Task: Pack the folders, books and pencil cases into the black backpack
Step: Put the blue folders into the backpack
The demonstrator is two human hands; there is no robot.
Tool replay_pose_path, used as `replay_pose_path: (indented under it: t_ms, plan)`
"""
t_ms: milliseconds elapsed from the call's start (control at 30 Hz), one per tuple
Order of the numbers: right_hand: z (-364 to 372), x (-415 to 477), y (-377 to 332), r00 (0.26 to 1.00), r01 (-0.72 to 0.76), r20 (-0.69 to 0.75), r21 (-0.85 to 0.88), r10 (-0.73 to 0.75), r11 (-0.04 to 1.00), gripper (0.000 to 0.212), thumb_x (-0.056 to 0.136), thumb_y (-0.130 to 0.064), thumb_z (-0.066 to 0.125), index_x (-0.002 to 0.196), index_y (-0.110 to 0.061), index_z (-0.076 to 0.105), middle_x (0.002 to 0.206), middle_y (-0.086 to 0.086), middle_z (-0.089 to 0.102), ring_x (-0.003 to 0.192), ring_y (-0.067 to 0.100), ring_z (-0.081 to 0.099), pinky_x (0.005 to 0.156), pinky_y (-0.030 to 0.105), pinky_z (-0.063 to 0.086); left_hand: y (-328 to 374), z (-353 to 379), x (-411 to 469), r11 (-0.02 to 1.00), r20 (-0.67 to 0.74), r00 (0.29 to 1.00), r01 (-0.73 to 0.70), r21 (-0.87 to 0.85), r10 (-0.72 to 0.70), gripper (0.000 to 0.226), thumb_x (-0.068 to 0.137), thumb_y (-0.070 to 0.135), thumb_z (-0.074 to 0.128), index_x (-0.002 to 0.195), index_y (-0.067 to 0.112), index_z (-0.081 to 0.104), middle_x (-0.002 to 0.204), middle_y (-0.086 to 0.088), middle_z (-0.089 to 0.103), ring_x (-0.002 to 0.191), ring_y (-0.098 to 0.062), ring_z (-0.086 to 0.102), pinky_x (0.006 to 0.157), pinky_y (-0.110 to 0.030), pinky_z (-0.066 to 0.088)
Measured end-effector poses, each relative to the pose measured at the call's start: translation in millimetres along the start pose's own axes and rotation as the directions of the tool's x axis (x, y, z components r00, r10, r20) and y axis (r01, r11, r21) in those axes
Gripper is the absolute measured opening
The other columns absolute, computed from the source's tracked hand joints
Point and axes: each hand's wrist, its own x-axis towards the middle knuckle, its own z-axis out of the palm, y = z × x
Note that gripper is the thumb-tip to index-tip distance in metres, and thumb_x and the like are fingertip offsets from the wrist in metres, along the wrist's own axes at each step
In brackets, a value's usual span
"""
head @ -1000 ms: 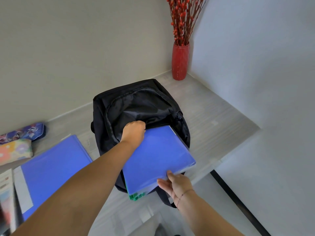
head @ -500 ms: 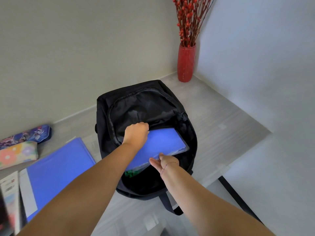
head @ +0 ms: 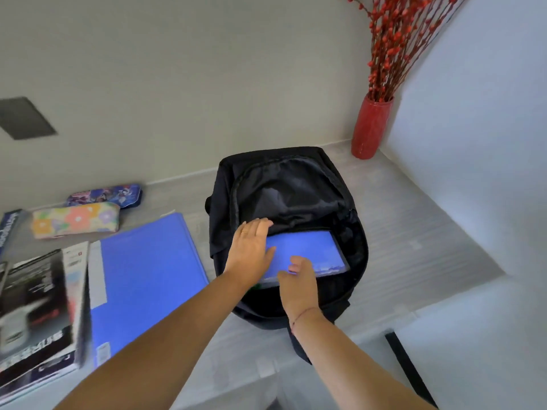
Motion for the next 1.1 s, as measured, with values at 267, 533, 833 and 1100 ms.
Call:
replay_pose_path:
  t_ms: [267, 533, 833, 1100]
  plan:
    - [88, -42, -6, 0.877, 0.343, 0.433, -0.263, -0.207, 0.902, 0.030, 0.085, -0.005, 0.052, 0.114, -0.010, 0.058, 0.117, 0.008, 0.063, 0.094, 0.016, 0.056, 0.080, 0.024, 0.043, -75, -70, -134, 0.833, -0.125, 0.830, 0.515, -0.202, -0.544, 0.041, 0.091, 0.021, 0.055, 0.130, 0.012, 0.046, 0.133, -0.004, 0.051, 0.124, -0.026, 0.045, 0.102, -0.034, 0.034]
    - [190, -12, 1, 0.835, 0.260, 0.540, -0.560, 0.108, 0.786, 0.067, 0.085, -0.031, 0.059, 0.144, -0.013, 0.032, 0.135, 0.006, 0.047, 0.110, 0.025, 0.055, 0.073, 0.026, 0.042, -184, -88, -191, 0.121, 0.255, 0.308, 0.821, -0.558, -0.917, 0.044, 0.088, 0.010, 0.056, 0.129, -0.002, 0.047, 0.132, -0.024, 0.052, 0.110, -0.039, 0.059, 0.077, -0.041, 0.051]
    - [240, 30, 3, 0.977, 0.094, 0.195, -0.743, 0.080, 0.662, 0.022, 0.076, -0.029, 0.065, 0.089, -0.017, 0.053, 0.097, 0.006, 0.049, 0.079, 0.027, 0.051, 0.063, 0.025, 0.038, -245, -69, -167, -0.260, 0.510, 0.104, 0.764, -0.590, -0.854, 0.040, 0.076, 0.017, 0.064, 0.111, -0.002, 0.061, 0.105, -0.022, 0.066, 0.083, -0.031, 0.062, 0.066, -0.030, 0.046]
    - [244, 56, 6, 0.941, -0.102, 0.225, -0.522, 0.252, 0.847, 0.006, 0.081, -0.010, 0.058, 0.087, -0.010, 0.059, 0.081, 0.012, 0.048, 0.073, 0.024, 0.049, 0.068, 0.032, 0.039, -273, -73, -161, -0.463, 0.732, 0.233, 0.643, -0.610, -0.640, 0.038, 0.075, 0.008, 0.076, 0.108, -0.007, 0.065, 0.102, -0.022, 0.066, 0.087, -0.034, 0.063, 0.090, -0.048, 0.052]
